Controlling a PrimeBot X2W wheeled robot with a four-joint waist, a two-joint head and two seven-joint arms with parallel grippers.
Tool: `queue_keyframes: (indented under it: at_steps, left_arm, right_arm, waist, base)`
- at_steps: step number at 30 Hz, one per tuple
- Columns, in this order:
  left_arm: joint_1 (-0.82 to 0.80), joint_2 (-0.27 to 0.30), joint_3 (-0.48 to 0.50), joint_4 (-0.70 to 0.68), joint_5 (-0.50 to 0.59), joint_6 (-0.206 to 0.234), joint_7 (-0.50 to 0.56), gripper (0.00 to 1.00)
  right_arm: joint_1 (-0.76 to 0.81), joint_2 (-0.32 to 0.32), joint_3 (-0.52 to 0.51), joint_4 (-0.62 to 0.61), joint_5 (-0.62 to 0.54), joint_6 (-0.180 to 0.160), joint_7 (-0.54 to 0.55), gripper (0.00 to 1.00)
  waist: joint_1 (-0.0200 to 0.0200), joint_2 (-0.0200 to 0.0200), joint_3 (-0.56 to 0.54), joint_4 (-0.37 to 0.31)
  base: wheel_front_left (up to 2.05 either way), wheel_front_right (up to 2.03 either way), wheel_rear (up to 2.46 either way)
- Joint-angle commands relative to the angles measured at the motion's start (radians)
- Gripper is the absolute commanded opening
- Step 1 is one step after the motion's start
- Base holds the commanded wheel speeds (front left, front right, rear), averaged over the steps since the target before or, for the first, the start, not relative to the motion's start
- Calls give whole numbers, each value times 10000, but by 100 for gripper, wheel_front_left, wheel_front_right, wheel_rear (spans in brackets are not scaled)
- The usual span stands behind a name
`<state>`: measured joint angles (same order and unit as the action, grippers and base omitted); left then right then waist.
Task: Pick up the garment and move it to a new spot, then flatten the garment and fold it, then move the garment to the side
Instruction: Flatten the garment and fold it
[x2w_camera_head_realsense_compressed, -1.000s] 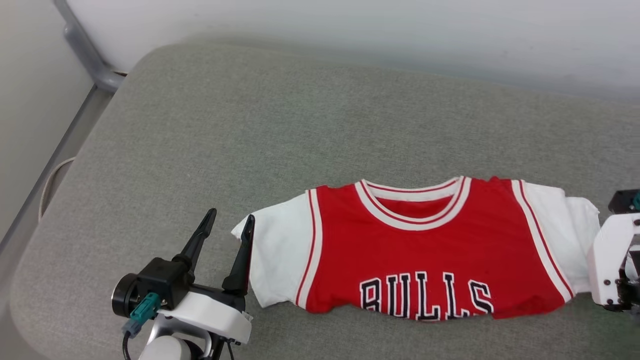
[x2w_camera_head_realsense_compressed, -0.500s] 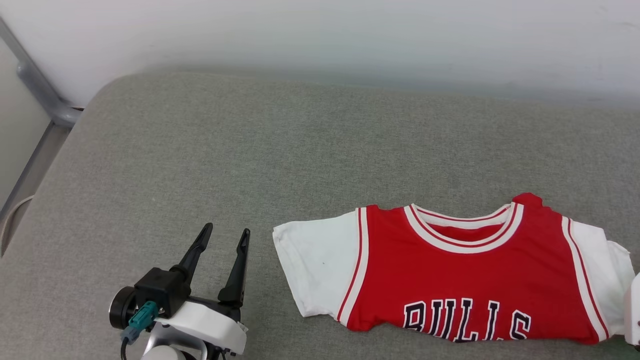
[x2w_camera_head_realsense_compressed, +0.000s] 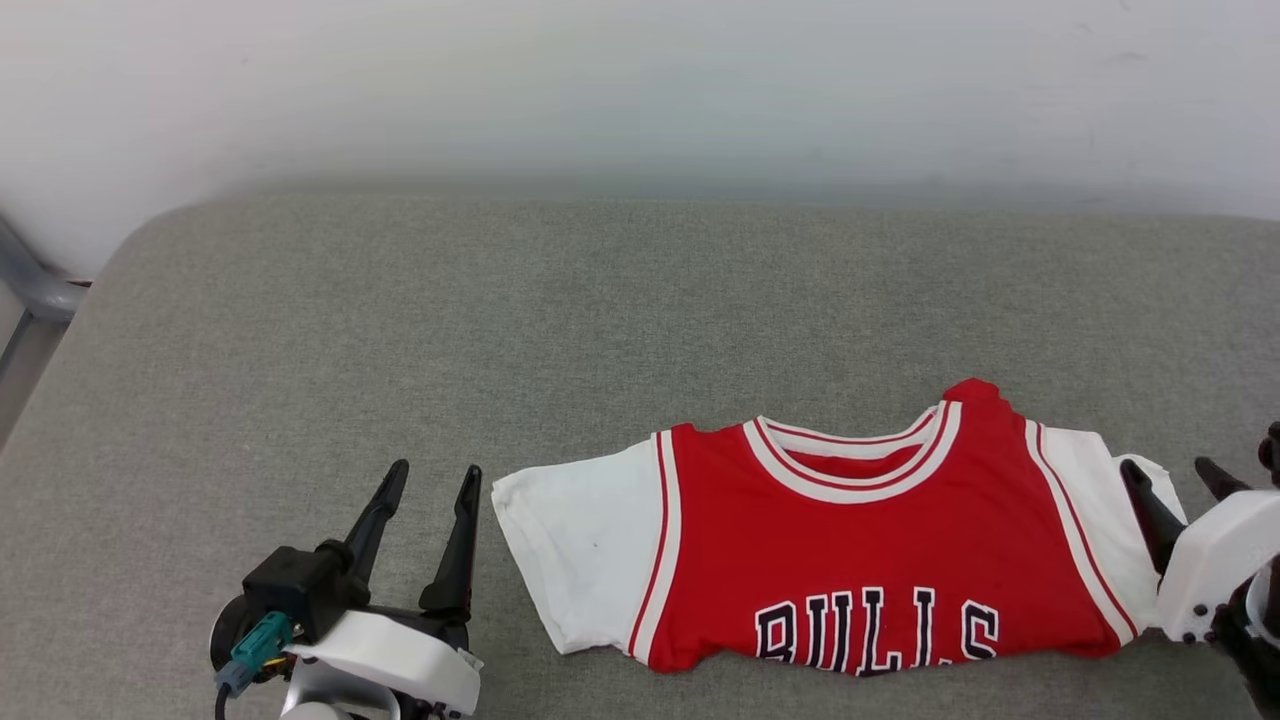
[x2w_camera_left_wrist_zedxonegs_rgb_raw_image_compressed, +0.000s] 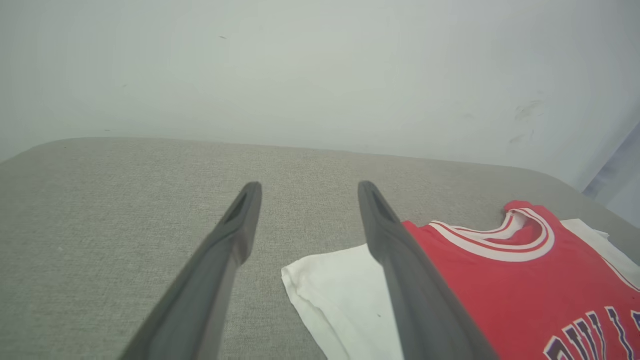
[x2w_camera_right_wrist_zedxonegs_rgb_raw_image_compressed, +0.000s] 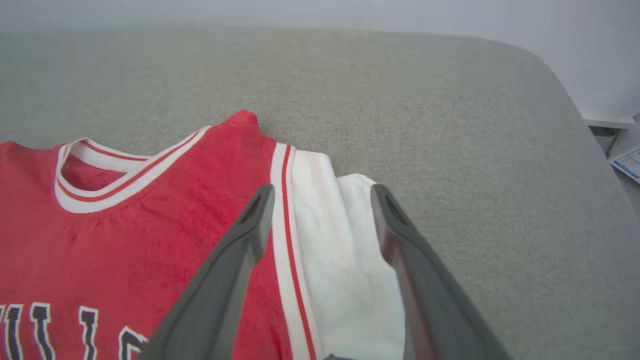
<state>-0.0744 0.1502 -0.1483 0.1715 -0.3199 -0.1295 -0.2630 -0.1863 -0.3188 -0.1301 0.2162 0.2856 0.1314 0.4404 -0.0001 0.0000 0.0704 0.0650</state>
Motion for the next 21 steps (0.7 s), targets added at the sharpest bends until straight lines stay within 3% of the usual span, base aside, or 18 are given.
queue_keyframes:
  at_steps: [1,7,11,16,21]
  left_arm:
    - [135,21,3,47,-143,-14,-26,100]
    - [285,135,-197,222,-665,-5,107,100]
    - [137,314,-358,-70,-909,-7,643,100]
    - [-284,819,-585,-641,-1076,135,2901,100]
    - [-851,1259,-713,-1124,-1067,693,5471,100]
  right_arm:
    - [350,154,96,-342,177,-12,-659,100]
    - [1055,732,245,-1224,183,-12,-2790,100]
    - [1291,1096,216,-1591,129,-12,-3572,100]
    - [1397,1223,18,-2085,50,-11,-3890,100]
    - [1371,1367,-68,-2416,-11,-12,-3900,100]
  waist:
    - [1,0,-61,-75]
    - [1,0,-57,-269]
    - [1,0,119,-448]
    - [1,0,507,-629]
    - [1,0,983,-814]
  base:
    - [0,0,0]
    - [0,0,0]
    - [0,0,0]
    - [0,0,0]
    - [0,0,0]
